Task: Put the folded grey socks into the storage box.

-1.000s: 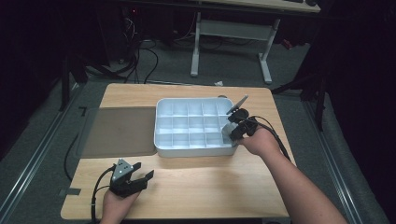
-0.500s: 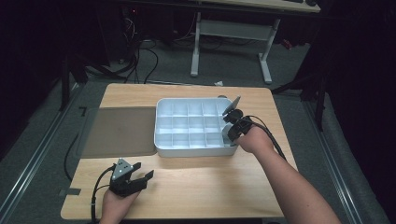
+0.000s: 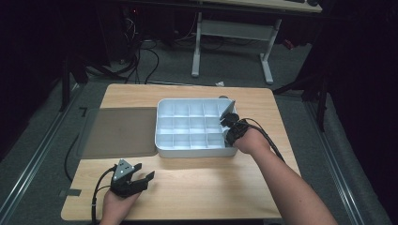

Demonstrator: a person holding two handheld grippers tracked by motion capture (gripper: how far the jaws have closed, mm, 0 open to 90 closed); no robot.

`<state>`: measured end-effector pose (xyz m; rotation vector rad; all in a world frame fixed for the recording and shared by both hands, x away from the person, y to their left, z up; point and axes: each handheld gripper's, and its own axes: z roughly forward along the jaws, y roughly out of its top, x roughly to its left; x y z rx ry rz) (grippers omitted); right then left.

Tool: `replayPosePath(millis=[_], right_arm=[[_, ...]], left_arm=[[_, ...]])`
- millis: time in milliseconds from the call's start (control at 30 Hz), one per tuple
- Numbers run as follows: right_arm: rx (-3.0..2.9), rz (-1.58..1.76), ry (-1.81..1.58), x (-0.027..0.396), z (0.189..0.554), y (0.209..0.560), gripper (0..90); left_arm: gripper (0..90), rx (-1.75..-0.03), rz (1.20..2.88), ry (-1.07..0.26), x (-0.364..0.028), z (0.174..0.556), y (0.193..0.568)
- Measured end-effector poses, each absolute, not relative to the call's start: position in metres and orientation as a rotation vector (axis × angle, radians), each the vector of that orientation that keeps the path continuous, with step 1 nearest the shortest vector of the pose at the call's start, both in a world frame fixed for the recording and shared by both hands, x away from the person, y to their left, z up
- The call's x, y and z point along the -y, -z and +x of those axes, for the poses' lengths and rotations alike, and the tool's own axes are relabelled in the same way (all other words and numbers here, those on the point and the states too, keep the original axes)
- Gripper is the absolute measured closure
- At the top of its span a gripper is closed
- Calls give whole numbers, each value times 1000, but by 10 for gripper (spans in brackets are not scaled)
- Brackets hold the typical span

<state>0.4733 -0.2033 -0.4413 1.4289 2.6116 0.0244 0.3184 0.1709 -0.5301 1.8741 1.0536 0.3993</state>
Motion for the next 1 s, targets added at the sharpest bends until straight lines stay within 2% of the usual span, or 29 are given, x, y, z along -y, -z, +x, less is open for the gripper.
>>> replayPosePath(millis=[1000], right_arm=[[-2652,1550,-54,209,481,464,704]], left_arm=[[365,-1057,1871,-387,-172,319,529]])
